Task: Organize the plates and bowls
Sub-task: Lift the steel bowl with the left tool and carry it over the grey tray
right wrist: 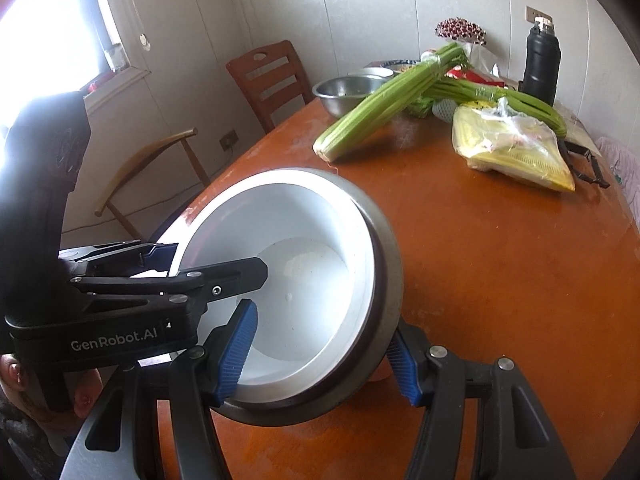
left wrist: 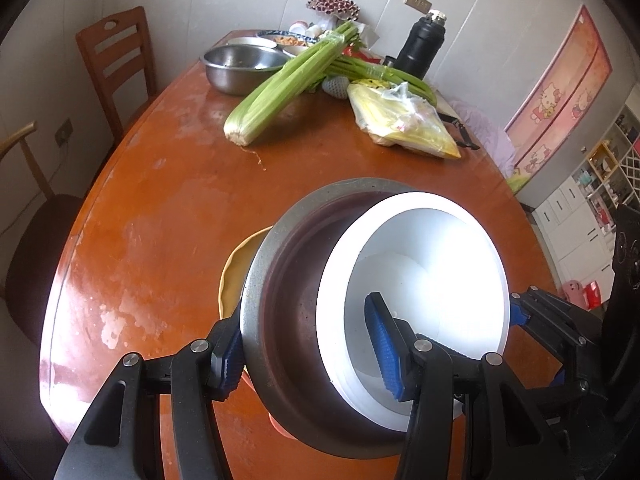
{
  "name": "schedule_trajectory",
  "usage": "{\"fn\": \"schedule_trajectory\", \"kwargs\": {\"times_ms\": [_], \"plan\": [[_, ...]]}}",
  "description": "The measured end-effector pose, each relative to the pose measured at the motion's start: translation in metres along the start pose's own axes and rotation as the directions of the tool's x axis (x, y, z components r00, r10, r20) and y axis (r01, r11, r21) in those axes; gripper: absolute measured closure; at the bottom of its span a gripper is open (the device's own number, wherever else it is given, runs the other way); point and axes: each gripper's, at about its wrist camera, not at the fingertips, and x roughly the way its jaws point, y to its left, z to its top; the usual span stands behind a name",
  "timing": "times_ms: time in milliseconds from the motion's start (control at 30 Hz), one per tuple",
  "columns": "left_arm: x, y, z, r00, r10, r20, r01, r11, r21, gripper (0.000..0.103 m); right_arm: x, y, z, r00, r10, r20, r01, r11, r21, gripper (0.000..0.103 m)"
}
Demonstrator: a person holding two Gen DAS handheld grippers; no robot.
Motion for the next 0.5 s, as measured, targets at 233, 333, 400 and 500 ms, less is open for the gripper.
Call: {"fn": "schedule_trajectory", "kwargs": {"times_ms": [233, 333, 400, 500], "plan": [[0.009, 0.0, -0.003, 0.999, 0.038, -0.001, -0.038, 0.999, 0.01, 0.048, 0.014, -0.002, -0.003, 0.999, 0.006, -0.034, -0.006, 1.0, 0.009, 0.041], [0.013, 0.002, -0.004, 0.999, 0.04, -0.004, -0.04, 0.999, 0.005, 0.048, 0.019, -0.003, -0.003, 0.999, 0.004, -0.045, -0.003, 1.0, 0.009, 0.041], [0.015, 0.004, -0.004, 0.999, 0.04, -0.007, -0.04, 0.999, 0.003, 0.048, 0.021, -0.003, -0.004, 0.999, 0.003, -0.05, -0.003, 1.0, 0.009, 0.041], [0.017, 0.003, -0.005, 0.999, 0.043, -0.008, -0.043, 0.999, 0.004, 0.048, 0.024, -0.003, -0.003, 0.998, -0.005, -0.055, 0.006, 1.0, 0.007, 0.041]]}}
